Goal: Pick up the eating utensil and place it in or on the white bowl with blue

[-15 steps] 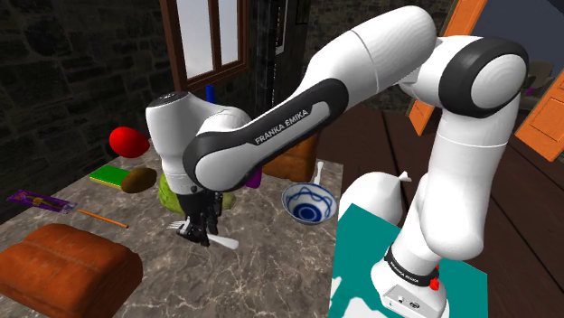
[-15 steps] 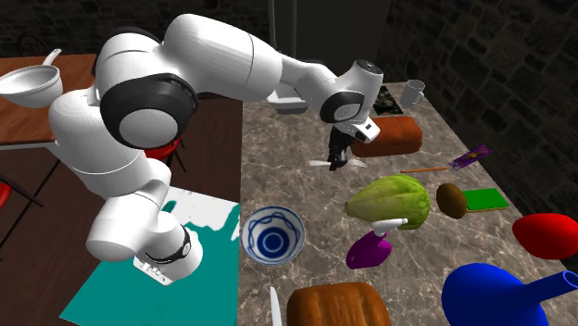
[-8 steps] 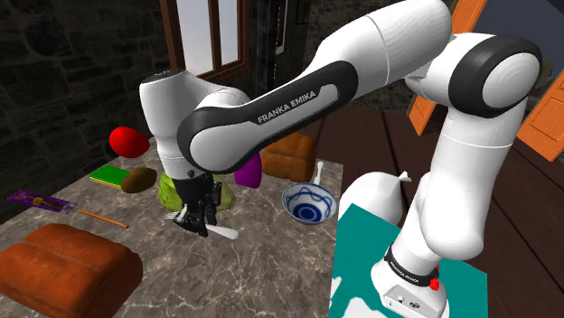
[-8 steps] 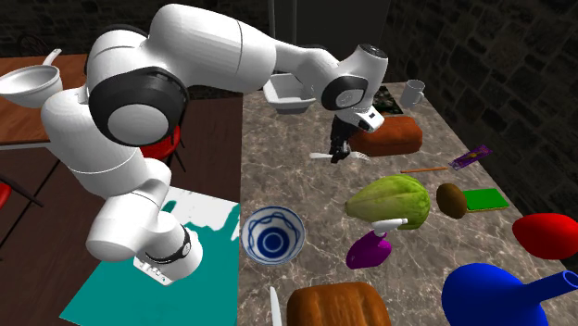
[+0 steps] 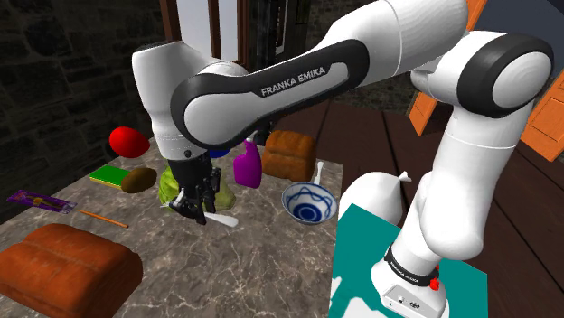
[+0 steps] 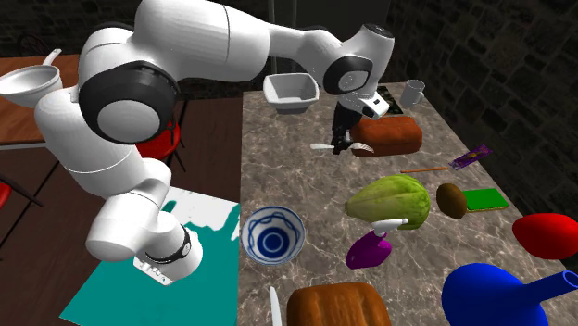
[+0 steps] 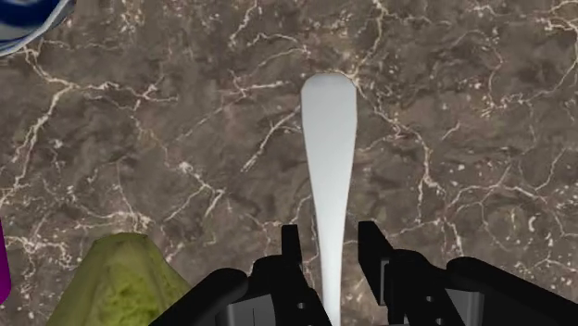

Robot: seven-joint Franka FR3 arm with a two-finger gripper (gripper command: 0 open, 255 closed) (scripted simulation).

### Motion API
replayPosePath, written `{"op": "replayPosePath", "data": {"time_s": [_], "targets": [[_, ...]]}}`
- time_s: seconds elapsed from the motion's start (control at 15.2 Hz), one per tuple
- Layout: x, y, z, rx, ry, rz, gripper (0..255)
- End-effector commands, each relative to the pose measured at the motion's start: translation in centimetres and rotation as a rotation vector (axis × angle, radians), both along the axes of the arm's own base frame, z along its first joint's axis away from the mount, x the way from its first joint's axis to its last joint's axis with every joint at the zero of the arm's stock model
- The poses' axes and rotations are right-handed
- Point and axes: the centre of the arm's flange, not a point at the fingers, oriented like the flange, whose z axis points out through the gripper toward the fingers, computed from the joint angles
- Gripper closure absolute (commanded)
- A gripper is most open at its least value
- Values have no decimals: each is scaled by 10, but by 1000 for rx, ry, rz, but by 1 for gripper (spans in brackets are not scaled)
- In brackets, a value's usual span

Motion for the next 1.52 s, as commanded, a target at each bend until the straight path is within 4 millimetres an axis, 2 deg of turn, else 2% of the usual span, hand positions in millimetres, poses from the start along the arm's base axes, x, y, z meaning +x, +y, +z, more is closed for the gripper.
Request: {"op": "replayPosePath", "data": {"time_s": [0.0,1.45], "targets": [[-1,1,9,0,0,0,255],[-122,-263,-3,0,0,0,255]]}}
